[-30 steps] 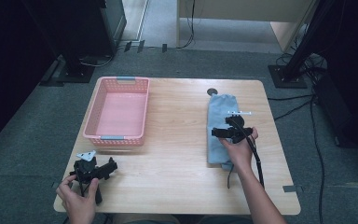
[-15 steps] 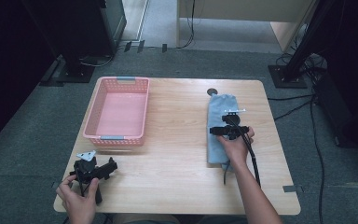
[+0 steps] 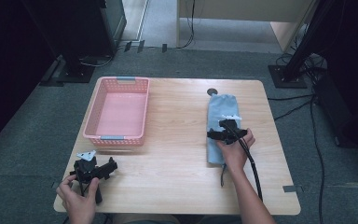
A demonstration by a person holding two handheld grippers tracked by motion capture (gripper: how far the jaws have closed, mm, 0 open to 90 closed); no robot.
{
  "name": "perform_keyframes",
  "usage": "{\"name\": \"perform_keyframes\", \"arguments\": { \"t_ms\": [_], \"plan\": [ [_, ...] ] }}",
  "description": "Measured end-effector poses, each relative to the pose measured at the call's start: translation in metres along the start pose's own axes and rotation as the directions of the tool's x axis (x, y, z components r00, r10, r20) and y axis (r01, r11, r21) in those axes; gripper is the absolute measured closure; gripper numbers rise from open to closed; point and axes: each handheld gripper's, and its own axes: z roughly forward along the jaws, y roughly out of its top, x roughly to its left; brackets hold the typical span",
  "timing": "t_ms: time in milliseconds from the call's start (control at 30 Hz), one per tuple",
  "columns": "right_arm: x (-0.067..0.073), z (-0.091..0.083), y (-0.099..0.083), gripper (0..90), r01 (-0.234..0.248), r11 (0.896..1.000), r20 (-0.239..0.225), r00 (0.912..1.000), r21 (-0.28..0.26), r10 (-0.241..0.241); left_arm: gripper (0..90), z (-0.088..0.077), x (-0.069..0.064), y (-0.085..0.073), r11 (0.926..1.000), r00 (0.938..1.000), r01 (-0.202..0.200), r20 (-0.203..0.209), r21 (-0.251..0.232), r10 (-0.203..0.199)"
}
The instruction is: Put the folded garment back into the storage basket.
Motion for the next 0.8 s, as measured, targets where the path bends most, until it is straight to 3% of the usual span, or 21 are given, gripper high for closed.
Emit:
{"name": "perform_keyframes", "arguments": {
  "t_ms": [200, 367, 400, 500, 700, 800],
  "plan": [
    [0.0, 0.0, -0.003, 1.3, -0.001, 1.0, -0.011, 0.9999, -0.021, 0.0, 0.0, 0.0, 0.0, 0.0, 1.0, 1.0, 0.0, 0.0, 0.0, 0.0],
    [-0.001, -0.002, -0.004, 8.3, 0.003, 1.0, -0.027, 0.9996, -0.028, -0.004, 0.0, 0.0, 0.0, 0.0, 1.0, 1.0, 0.0, 0.0, 0.0, 0.0],
    [-0.004, -0.005, -0.006, 19.8, -0.007, 0.999, -0.019, 0.9998, -0.051, 0.006, 0.0, 0.0, 0.0, 0.0, 1.0, 1.0, 0.001, 0.0, -0.001, -0.001],
    [-0.01, -0.008, -0.008, 39.1, -0.039, 0.996, 0.005, 0.9992, -0.079, 0.04, 0.0, 0.0, 0.0, 0.0, 1.0, 1.0, 0.001, 0.0, -0.001, -0.001],
    [-0.02, -0.011, -0.01, 65.8, -0.049, 0.994, 0.014, 0.9986, -0.097, 0.05, 0.0, 0.0, 0.0, 0.0, 1.0, 1.0, 0.001, 0.0, 0.0, -0.001],
    [-0.023, -0.012, -0.01, 72.6, -0.051, 0.993, 0.021, 0.9983, -0.105, 0.053, 0.0, 0.0, 0.0, 0.0, 1.0, 1.0, 0.001, 0.0, 0.0, -0.001]
  ]
}}
